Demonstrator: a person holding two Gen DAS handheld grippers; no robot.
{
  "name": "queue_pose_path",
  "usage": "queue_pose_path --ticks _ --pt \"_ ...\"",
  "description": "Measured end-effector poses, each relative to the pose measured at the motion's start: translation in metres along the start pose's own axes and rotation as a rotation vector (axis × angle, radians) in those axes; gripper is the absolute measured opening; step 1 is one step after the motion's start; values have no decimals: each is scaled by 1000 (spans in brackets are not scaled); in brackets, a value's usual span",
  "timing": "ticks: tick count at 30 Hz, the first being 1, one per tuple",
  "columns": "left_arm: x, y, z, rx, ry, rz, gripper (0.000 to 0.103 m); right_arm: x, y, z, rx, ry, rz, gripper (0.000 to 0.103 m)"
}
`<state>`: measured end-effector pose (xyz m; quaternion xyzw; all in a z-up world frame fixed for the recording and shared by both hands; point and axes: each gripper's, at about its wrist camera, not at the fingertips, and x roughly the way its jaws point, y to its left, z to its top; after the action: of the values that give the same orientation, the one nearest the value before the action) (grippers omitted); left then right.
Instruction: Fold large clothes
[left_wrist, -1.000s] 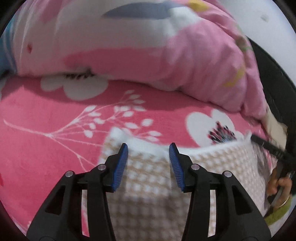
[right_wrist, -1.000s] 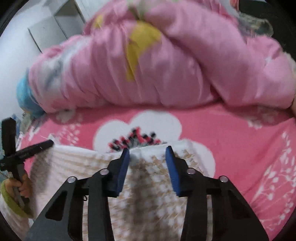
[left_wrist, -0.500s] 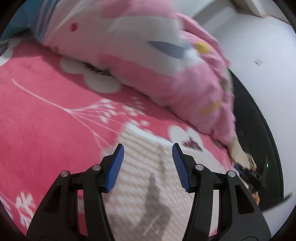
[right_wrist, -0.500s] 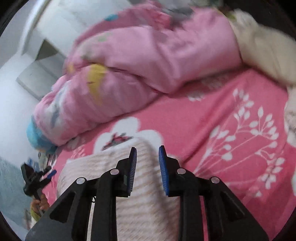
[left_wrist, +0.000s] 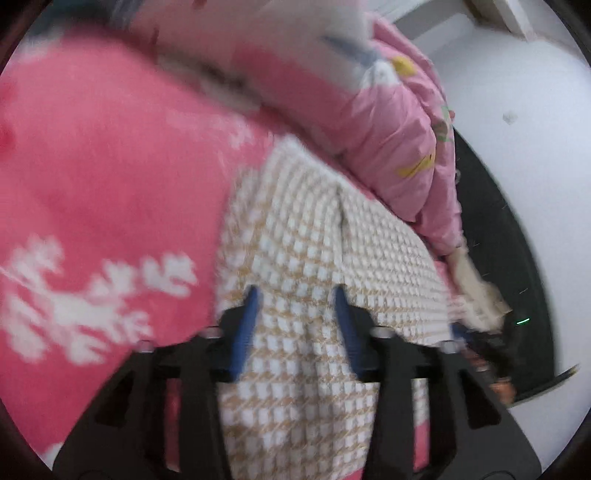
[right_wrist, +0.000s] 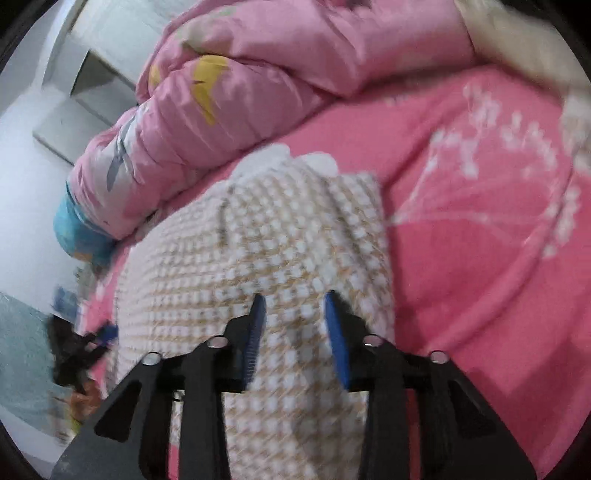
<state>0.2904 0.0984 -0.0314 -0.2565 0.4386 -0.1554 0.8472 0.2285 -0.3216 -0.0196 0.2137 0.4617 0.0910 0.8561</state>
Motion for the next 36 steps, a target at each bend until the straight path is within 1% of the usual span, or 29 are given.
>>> queue_pose_path --ticks 1,2,3,5,7,8,9,10,11,12,14,16,17,19,20,21,22,23,25,26,27,28,29,31,32,33,34,35,36 --pt "-5 -10 0 44 -21 23 51 -2 19 -3 -35 -4 25 43" --pt "-9 -27 -2 103 -38 34 52 0 39 -7 -76 -3 37 44" --pt "-9 -44 -5 157 -38 21 52 2 58 -10 -124 -8 23 44" --pt "1 -77 -10 243 -21 12 57 15 95 -14 -231 -38 -38 47" --pt "19 -103 -15 317 -1 39 58 31 118 -19 -297 -64 -97 49" --pt "36 -116 -19 344 25 66 60 43 123 -21 -322 -64 -123 50" --pt "50 -119 -20 347 51 92 62 67 127 -26 -367 -31 -186 52" --pt "70 -118 -24 353 88 153 62 92 124 -34 -401 11 -239 56" --pt "87 -114 -29 362 115 196 63 101 120 -40 -408 7 -248 57" --pt "94 -111 -32 370 114 209 64 99 120 -40 -404 3 -244 57" --pt "87 -116 -39 401 75 216 64 85 123 -37 -369 23 -250 56" --pt "71 -125 -42 417 70 224 62 60 131 -44 -366 13 -241 56" --pt "60 -128 -46 424 64 210 62 46 137 -50 -387 -10 -229 56" --pt "42 -132 -55 451 40 151 62 29 144 -70 -431 -36 -209 56" --pt "39 -134 -62 467 40 145 63 31 145 -78 -444 -32 -214 56" --pt "43 -133 -69 483 58 158 63 40 142 -89 -451 -10 -234 56" --pt "54 -130 -80 494 90 191 63 52 137 -97 -440 7 -251 56" --pt "59 -126 -87 503 96 212 64 67 130 -103 -434 14 -266 57" --pt "68 -127 -102 568 58 259 65 72 124 -102 -411 3 -257 59" --pt "65 -129 -103 575 46 264 65 68 124 -100 -390 6 -253 58" --pt "57 -132 -101 552 42 256 65 56 125 -99 -367 7 -247 58" --pt "45 -132 -98 515 44 229 64 44 127 -100 -365 -2 -239 58" --pt "36 -130 -95 494 36 210 64 29 130 -107 -376 -28 -223 58" --pt "11 -123 -98 466 -23 188 64 17 126 -121 -397 -48 -237 58" --pt "9 -120 -100 460 -27 192 65 22 122 -129 -404 -36 -254 58" --pt "13 -113 -104 450 -2 208 65 29 118 -134 -405 -32 -257 59" --pt "27 -108 -107 441 35 237 65 38 113 -138 -414 -36 -267 61" --pt "37 -106 -115 467 42 275 66 43 111 -140 -431 -39 -276 61" --pt "40 -109 -116 493 27 291 67 42 112 -138 -425 -40 -268 62"
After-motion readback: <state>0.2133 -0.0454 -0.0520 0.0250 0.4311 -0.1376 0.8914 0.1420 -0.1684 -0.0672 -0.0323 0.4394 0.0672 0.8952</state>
